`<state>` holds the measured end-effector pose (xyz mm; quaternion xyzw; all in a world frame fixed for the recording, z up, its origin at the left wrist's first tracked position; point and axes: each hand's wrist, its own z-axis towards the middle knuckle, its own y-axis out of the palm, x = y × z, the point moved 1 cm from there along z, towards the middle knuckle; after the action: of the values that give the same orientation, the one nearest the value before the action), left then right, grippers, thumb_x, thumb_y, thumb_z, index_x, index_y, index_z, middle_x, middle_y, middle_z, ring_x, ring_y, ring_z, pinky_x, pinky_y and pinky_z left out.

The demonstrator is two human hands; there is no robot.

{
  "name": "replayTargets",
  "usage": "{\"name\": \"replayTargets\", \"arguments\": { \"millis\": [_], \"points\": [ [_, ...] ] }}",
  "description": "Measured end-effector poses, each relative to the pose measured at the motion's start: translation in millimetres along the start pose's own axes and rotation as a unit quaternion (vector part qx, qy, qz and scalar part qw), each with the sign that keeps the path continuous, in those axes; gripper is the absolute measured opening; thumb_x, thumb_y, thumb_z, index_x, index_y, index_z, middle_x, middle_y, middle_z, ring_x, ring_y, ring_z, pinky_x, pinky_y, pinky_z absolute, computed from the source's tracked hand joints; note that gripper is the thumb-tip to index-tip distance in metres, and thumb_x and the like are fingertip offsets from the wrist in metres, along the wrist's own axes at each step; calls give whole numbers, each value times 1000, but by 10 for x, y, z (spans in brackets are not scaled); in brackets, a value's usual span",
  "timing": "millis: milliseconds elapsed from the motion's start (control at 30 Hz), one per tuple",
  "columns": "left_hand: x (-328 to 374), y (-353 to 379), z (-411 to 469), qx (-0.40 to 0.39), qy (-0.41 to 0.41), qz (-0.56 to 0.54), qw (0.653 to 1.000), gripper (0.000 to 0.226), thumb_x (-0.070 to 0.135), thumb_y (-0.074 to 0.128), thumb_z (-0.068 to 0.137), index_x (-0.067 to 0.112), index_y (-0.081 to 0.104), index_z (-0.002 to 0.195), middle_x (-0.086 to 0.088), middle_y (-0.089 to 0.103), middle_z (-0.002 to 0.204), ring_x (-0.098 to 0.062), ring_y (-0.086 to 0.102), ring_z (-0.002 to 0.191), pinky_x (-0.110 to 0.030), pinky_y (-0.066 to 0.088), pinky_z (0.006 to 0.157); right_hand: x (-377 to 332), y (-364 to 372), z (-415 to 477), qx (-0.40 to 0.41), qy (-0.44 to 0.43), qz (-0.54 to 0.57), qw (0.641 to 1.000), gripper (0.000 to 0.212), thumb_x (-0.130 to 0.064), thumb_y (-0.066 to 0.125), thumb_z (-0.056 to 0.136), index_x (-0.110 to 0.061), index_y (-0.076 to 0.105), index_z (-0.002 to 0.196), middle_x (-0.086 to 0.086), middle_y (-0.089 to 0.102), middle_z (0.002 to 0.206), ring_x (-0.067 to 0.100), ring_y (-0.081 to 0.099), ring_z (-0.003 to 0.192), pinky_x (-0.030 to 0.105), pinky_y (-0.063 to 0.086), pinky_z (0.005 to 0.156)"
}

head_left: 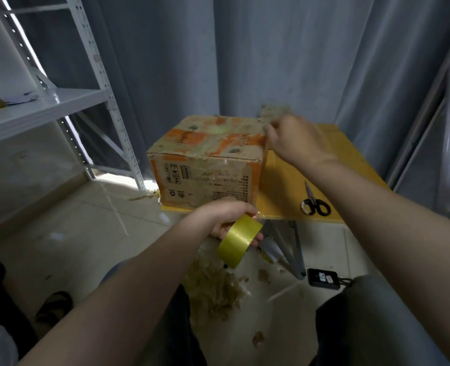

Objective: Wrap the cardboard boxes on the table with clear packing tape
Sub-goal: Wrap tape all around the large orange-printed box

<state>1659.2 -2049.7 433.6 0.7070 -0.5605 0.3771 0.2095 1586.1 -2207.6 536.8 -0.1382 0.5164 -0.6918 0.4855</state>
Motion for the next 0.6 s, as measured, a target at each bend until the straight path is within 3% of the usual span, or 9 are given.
{"name": "replayTargets", "arguments": {
  "millis": [67,133,233,333,400,467,600],
  "points": [
    [-15,-36,16,-10,-5,-6,1000,33,34,47,108,5,61,115,-18,77,95,-27,76,75,-40,62,78,-370,46,37,-38,-87,41,995,44,-48,41,107,-18,72,111,8,71,103,30,64,96,38,48,78],
    [-31,-67,24,-19,-12,-11,1000,33,36,47,109,6,61,112,-18,77,93,-26,76,73,-38,62,77,-590,220,24,-108,-140,-2,984,57,-63,34,105,-20,69,114,8,70,120,30,63,111,42,47,94],
    [-60,-110,16,-30,-16,-20,999,33,35,46,109,5,58,116,-20,74,94,-25,75,67,-33,62,61,-637,445,66,-187,-128,-51,973,77,-81,22,95,-23,68,116,8,63,135,31,58,124,48,40,104],
    [-112,-163,60,-35,-7,-21,999,38,35,45,110,1,59,117,-19,74,94,-25,74,69,-31,62,60,-611,447,113,-224,-155,-74,959,113,-100,15,72,-18,61,134,11,53,148,34,48,135,52,38,110],
    [-130,-167,93,-39,-9,-16,999,38,36,44,110,2,59,116,-19,74,96,-26,74,73,-34,62,68,-593,454,129,-242,-182,-123,945,115,-97,31,74,-10,46,148,13,42,157,33,37,146,54,32,117],
    [-126,-151,123,-42,-13,-13,999,35,37,44,110,5,58,113,-21,74,99,-30,73,79,-40,60,81,-615,480,149,-255,-193,-152,935,108,-81,54,84,-6,30,158,16,25,168,33,21,155,54,23,123],
    [-126,-103,166,-53,-17,-1,998,32,39,47,109,9,59,111,-21,75,101,-37,71,95,-53,49,106,-645,457,178,-291,-188,-155,925,115,-67,70,84,-7,14,164,12,4,173,29,2,160,54,8,128]
  ]
}}
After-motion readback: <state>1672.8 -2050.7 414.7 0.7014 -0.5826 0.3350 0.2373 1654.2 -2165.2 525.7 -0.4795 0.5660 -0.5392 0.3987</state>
